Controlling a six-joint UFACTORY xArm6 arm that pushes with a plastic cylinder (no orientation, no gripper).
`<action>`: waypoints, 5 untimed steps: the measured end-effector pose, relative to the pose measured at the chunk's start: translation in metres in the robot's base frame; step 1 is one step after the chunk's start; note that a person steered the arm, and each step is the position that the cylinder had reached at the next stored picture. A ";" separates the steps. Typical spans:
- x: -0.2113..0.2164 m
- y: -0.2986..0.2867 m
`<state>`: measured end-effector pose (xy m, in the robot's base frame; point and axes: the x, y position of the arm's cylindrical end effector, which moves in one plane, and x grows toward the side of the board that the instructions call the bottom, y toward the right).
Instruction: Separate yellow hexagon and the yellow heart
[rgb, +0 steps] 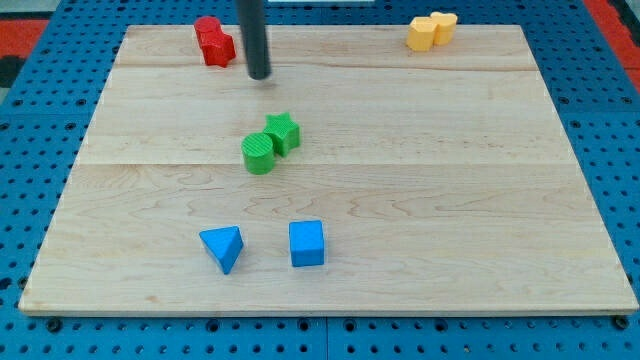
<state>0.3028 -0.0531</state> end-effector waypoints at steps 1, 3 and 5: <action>0.000 0.102; -0.071 0.299; -0.111 0.258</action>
<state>0.1920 0.2048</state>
